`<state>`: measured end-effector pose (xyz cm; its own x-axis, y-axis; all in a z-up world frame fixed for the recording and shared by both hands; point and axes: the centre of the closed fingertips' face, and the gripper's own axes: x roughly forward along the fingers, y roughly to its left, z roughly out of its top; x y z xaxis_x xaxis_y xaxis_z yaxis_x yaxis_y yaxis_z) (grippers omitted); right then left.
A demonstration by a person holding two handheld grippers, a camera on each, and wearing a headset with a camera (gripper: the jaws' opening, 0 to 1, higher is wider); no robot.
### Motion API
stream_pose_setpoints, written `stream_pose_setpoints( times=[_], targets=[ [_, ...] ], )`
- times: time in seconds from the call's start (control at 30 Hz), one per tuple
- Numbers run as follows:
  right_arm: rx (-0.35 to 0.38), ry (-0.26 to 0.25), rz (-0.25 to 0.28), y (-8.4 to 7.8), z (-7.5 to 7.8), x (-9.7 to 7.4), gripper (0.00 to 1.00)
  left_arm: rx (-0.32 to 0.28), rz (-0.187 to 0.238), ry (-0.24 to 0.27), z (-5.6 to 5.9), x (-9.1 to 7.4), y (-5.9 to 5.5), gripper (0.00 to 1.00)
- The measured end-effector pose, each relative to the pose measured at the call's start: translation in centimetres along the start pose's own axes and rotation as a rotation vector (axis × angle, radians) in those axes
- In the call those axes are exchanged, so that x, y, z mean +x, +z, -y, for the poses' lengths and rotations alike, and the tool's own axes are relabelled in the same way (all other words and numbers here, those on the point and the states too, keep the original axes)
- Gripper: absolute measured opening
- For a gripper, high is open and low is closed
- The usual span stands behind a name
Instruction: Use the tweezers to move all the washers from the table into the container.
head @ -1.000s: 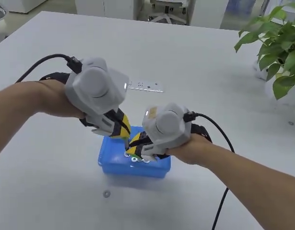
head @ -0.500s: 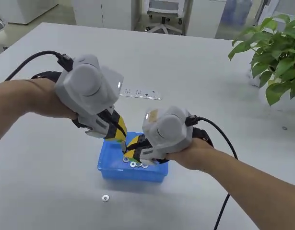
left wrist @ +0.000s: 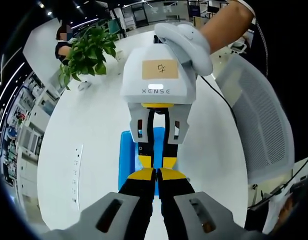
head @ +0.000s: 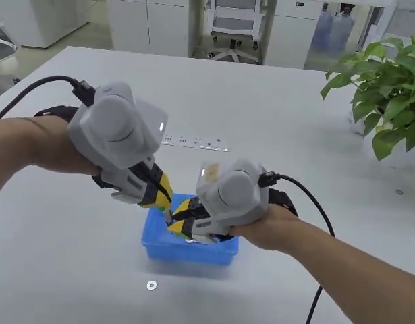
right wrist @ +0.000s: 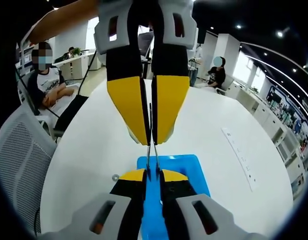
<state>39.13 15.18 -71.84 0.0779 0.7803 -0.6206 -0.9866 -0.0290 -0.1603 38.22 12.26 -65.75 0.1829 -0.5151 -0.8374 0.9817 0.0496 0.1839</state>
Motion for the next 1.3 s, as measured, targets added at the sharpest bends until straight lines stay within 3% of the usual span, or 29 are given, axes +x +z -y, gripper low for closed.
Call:
stream_pose_setpoints(
  times=[0.7, 1.3],
  targets=[
    [-0.012, 0.062, 0.026, 1.2, -3.0, 1.8, 0.13, -0.036, -0.019, -0.011, 2.5, -0.7, -1.6, 0.06],
    [-0.015, 0.090, 0.024, 0.7, -4.7, 3.0, 0.12, -0.056, 0.000, -0.015, 4.2, -0.4, -2.0, 0.06]
  ],
)
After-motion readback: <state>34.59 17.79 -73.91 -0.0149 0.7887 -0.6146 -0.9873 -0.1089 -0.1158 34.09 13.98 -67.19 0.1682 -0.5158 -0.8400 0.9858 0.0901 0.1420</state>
